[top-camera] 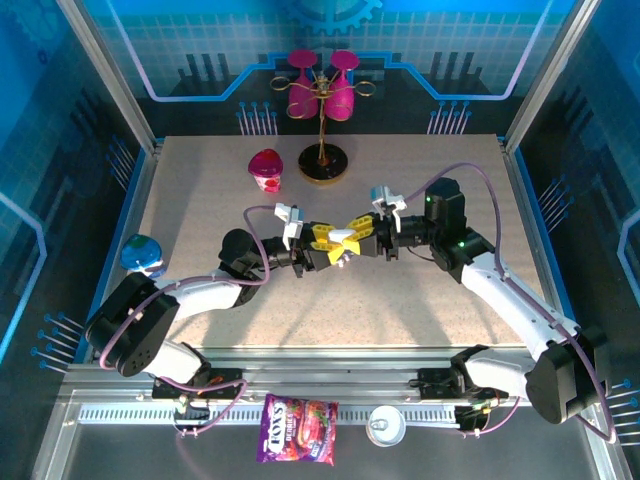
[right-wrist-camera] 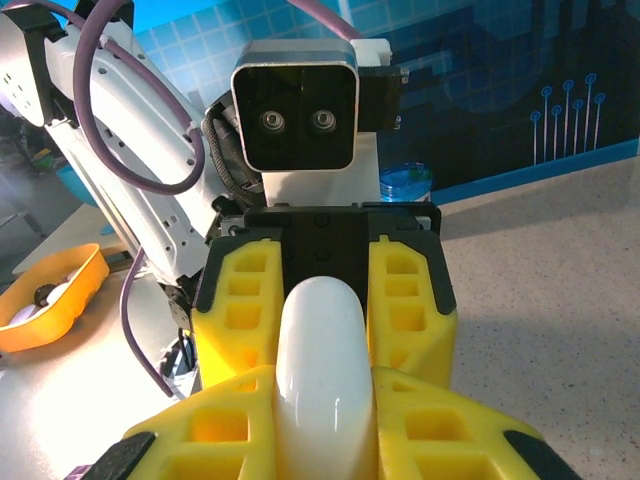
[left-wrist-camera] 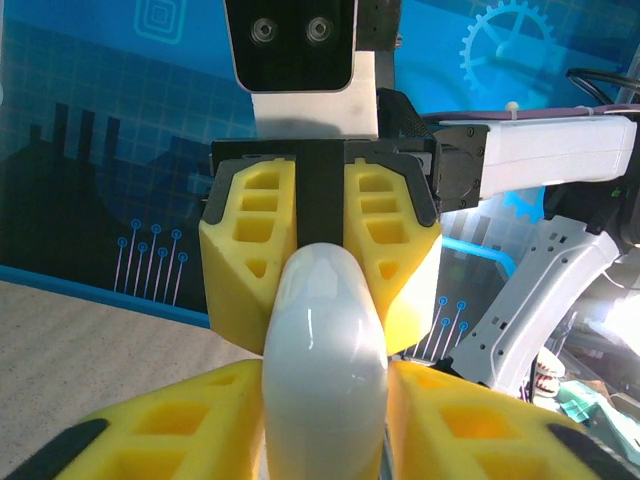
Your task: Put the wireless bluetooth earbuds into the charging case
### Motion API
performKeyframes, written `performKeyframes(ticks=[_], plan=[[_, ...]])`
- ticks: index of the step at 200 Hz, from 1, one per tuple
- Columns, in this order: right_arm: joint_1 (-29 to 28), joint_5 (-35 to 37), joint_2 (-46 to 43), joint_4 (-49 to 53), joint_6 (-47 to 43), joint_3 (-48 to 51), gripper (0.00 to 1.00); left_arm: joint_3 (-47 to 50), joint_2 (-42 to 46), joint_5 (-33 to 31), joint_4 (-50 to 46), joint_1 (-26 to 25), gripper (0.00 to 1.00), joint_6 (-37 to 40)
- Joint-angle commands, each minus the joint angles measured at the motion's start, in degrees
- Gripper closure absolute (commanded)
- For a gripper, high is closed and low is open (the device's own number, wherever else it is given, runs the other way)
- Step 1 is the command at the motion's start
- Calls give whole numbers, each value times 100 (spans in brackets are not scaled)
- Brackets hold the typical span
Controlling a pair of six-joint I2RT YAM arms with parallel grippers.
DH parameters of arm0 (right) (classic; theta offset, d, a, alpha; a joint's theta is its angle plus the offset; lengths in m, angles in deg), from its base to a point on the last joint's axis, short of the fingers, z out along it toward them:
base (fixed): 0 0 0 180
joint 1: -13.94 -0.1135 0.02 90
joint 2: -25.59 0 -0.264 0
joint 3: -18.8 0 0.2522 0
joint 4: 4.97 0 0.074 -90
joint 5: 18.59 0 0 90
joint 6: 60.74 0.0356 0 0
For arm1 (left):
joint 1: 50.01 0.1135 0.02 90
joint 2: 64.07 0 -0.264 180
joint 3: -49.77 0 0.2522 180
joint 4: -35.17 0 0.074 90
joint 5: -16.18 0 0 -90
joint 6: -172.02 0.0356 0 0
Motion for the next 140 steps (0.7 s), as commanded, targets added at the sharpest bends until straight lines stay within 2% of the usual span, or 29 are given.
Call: performKeyframes(ticks=[1, 11, 26, 36, 49, 79, 100, 124, 140], plan=[[-81, -105, -15, 111, -169, -103, 97, -150, -5, 114, 271, -13, 75, -55], [-81, -79, -16, 120, -171, -112, 96, -142, -7, 140, 271, -22, 79, -54], [-90, -35, -47, 120, -146, -120, 96, -128, 1, 132, 271, -7, 79, -33], [-92, -13, -79, 87, -108, -121, 96, -116, 10, 126, 271, -12, 76, -10], [-102, 29, -121, -63, -16, -90, 96, -103, 25, 95, 271, -19, 62, 9], [-107, 119, -167, -444, 245, 24, 96, -89, 19, 98, 271, -21, 61, 24], [-103, 138, -118, -503, 278, 50, 96, -80, 20, 115, 271, -18, 64, 23], [-104, 110, -90, -529, 310, 64, 95, -98, 12, 143, 271, -21, 76, -4], [-116, 45, -66, -422, 229, 55, 95, -98, 26, 115, 271, -22, 76, 6]])
